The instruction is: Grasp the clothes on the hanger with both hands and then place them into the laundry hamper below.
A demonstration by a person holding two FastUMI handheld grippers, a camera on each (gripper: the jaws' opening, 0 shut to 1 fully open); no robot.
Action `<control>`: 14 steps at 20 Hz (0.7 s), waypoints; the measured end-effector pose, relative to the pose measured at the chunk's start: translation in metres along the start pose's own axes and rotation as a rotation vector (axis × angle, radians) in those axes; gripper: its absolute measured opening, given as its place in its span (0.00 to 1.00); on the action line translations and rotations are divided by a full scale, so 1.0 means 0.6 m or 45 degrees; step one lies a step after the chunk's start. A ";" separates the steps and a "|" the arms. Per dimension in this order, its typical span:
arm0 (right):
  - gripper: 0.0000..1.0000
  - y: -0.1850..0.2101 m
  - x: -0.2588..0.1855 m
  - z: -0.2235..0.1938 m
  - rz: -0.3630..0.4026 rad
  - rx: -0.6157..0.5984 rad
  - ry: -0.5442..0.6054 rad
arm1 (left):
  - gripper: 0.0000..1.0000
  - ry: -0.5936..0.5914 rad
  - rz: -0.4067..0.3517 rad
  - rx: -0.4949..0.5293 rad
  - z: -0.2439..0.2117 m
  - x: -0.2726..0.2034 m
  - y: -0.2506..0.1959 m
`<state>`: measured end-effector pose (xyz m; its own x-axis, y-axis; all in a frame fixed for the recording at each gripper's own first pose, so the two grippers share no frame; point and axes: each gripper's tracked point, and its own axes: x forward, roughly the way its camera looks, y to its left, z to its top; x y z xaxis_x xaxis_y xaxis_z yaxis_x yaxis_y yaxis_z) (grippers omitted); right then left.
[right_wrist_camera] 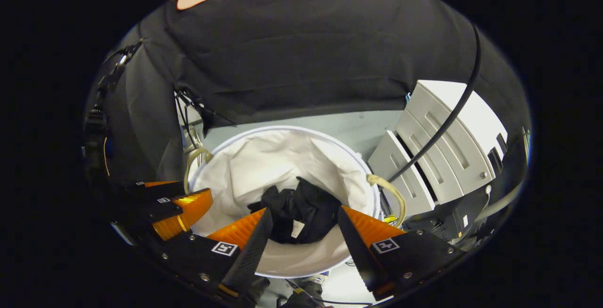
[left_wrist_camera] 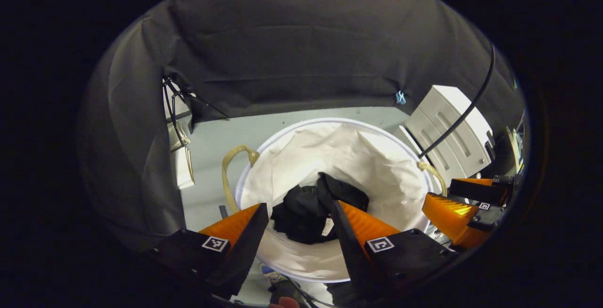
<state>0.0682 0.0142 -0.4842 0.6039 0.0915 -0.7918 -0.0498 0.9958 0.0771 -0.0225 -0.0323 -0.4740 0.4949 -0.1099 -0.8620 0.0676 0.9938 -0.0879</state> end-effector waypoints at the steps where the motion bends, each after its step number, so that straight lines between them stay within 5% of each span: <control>1: 0.88 0.001 -0.017 0.022 0.005 0.004 -0.041 | 0.91 -0.047 -0.004 -0.019 0.020 -0.013 0.001; 7: 0.88 0.020 -0.153 0.183 0.033 0.021 -0.313 | 0.91 -0.327 -0.021 -0.079 0.180 -0.137 0.000; 14: 0.87 0.030 -0.392 0.392 0.008 -0.016 -0.703 | 0.90 -0.735 -0.074 -0.063 0.360 -0.374 -0.029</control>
<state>0.1126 0.0087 -0.1543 0.9310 0.0832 -0.3555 -0.0621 0.9956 0.0704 0.0522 -0.0284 -0.1715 0.8846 -0.1408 -0.4445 0.0752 0.9839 -0.1619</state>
